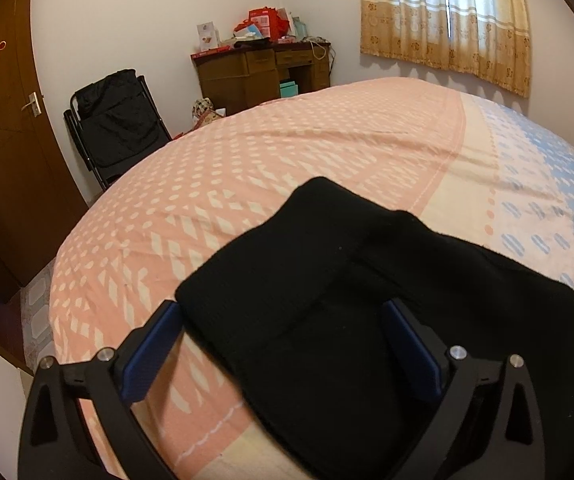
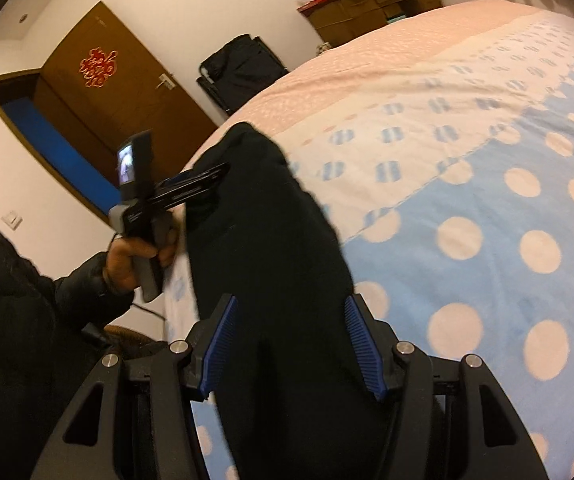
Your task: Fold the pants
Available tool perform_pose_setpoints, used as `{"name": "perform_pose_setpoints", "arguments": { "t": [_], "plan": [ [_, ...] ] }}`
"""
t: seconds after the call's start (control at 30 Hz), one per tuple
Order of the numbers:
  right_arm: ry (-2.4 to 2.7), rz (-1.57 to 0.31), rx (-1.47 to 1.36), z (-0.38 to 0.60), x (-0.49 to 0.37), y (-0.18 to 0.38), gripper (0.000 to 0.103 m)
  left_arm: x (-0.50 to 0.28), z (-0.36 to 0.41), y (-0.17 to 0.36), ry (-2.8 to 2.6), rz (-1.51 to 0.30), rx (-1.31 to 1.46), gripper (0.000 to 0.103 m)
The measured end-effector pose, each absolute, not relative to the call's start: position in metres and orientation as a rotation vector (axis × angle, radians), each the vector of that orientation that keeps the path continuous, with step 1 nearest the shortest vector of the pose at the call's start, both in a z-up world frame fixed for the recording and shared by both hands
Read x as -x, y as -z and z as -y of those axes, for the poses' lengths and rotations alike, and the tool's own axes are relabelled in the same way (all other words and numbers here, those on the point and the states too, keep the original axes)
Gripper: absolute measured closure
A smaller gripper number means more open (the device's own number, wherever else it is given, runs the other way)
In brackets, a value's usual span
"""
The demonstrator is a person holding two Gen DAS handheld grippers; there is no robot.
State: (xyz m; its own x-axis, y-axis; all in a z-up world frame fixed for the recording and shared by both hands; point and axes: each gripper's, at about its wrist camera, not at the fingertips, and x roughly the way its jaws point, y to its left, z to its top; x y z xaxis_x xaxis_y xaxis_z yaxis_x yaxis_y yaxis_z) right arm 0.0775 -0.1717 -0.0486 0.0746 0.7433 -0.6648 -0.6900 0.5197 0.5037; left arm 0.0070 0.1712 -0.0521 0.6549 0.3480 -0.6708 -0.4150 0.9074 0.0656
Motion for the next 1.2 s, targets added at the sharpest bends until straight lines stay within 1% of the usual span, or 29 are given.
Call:
{"name": "perform_pose_setpoints", "arguments": {
  "t": [0.13, 0.27, 0.33, 0.43, 0.7, 0.77, 0.83, 1.0, 1.2],
  "plan": [
    [-1.114, -1.048, -0.053, 0.165, -0.067, 0.051, 0.046, -0.007, -0.172, 0.052, -0.433, -0.74, 0.099, 0.001],
    [-1.105, -1.106, -0.023, 0.152, -0.067, 0.072, 0.046, -0.007, -0.172, 0.052, -0.434, -0.74, 0.096, 0.001],
    [-1.094, -1.065, 0.001, 0.146, -0.067, 0.068, 0.046, -0.007, -0.172, 0.052, -0.433, -0.74, 0.098, 0.001],
    [-1.099, -1.017, -0.052, 0.15, -0.075, 0.055, 0.046, -0.008, -0.172, 0.052, -0.428, -0.742, 0.104, 0.001],
    [-0.97, -0.948, -0.048, 0.163, -0.101, 0.048, 0.046, -0.007, -0.174, 0.053, -0.424, -0.739, 0.104, 0.001],
    [-0.951, -0.97, 0.01, 0.161, -0.106, 0.055, 0.046, -0.007, -0.174, 0.053, -0.423, -0.739, 0.105, 0.001],
    [-0.968, -1.041, 0.025, 0.159, -0.109, 0.066, 0.046, -0.007, -0.174, 0.053, -0.423, -0.739, 0.105, 0.0],
    [-1.033, -0.998, -0.012, 0.158, -0.094, 0.051, 0.046, -0.007, -0.174, 0.053, -0.425, -0.74, 0.103, 0.0],
    [-1.07, -1.005, 0.064, 0.142, -0.068, 0.048, 0.046, -0.006, -0.174, 0.053, -0.426, -0.739, 0.1, 0.0]
  ]
}}
